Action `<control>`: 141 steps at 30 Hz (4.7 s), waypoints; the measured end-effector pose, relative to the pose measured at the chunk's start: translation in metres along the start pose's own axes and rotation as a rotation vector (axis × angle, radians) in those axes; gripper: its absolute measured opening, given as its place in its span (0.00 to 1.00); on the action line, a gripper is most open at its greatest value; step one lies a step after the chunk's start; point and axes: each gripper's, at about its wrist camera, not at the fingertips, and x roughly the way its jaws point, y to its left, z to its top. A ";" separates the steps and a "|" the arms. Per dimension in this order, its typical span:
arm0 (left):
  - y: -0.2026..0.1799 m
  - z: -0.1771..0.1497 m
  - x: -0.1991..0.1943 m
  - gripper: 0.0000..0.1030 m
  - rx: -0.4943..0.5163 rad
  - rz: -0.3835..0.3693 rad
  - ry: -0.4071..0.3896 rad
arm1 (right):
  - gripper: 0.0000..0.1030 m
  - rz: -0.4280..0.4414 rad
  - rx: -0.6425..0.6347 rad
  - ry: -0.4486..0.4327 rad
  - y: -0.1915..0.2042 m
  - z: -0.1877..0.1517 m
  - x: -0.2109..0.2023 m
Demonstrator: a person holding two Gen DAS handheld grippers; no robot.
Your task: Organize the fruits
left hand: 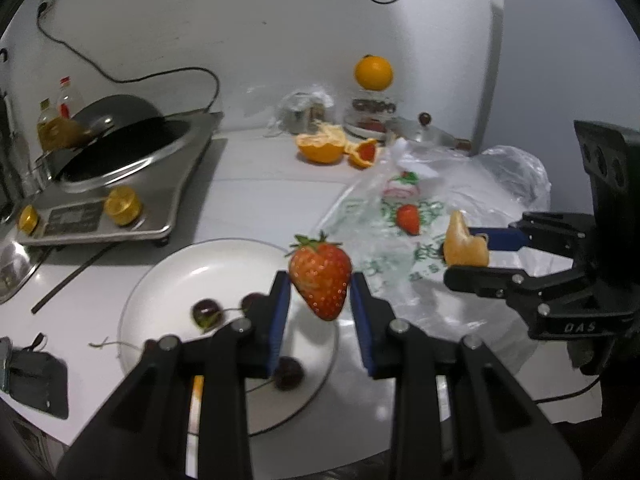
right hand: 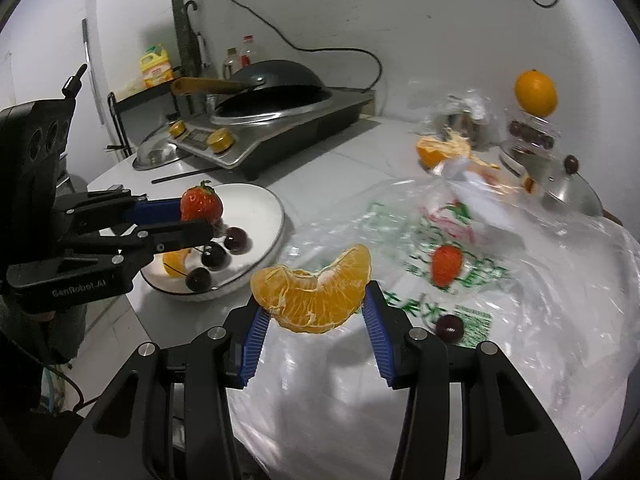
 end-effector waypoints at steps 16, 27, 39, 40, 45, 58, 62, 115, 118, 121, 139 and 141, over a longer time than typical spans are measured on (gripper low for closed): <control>0.080 -0.019 -0.002 0.30 -0.087 0.076 -0.002 | 0.47 0.056 -0.030 0.041 0.043 0.026 0.053; 0.119 -0.021 0.020 0.30 -0.105 0.110 0.027 | 0.47 0.095 -0.041 0.050 0.063 0.052 0.096; 0.126 -0.022 0.041 0.32 -0.130 0.051 0.078 | 0.48 0.122 0.057 0.096 0.063 0.070 0.139; 0.126 -0.023 0.042 0.32 -0.132 0.050 0.080 | 0.48 0.121 0.067 0.102 0.063 0.071 0.142; 0.123 -0.025 0.038 0.40 -0.133 0.055 0.076 | 0.48 0.109 0.089 0.115 0.064 0.073 0.149; 0.115 -0.029 0.010 0.53 -0.144 0.058 0.036 | 0.65 0.104 0.134 0.064 0.061 0.078 0.127; 0.108 -0.028 -0.004 0.54 -0.143 0.063 0.009 | 0.65 0.088 0.125 0.039 0.061 0.075 0.106; -0.058 0.002 -0.007 0.64 0.013 -0.018 -0.024 | 0.53 -0.171 0.225 -0.024 -0.067 -0.045 -0.027; -0.064 0.006 0.005 0.64 0.030 -0.021 -0.007 | 0.45 -0.163 0.223 -0.006 -0.079 -0.046 -0.016; -0.071 0.010 0.017 0.64 0.049 -0.026 0.013 | 0.42 -0.151 0.229 0.016 -0.090 -0.046 -0.002; -0.085 0.024 0.067 0.64 0.064 -0.039 0.090 | 0.30 -0.074 0.236 0.123 -0.117 -0.039 0.046; -0.086 0.025 0.069 0.64 0.067 -0.038 0.094 | 0.29 -0.065 0.238 0.121 -0.118 -0.039 0.046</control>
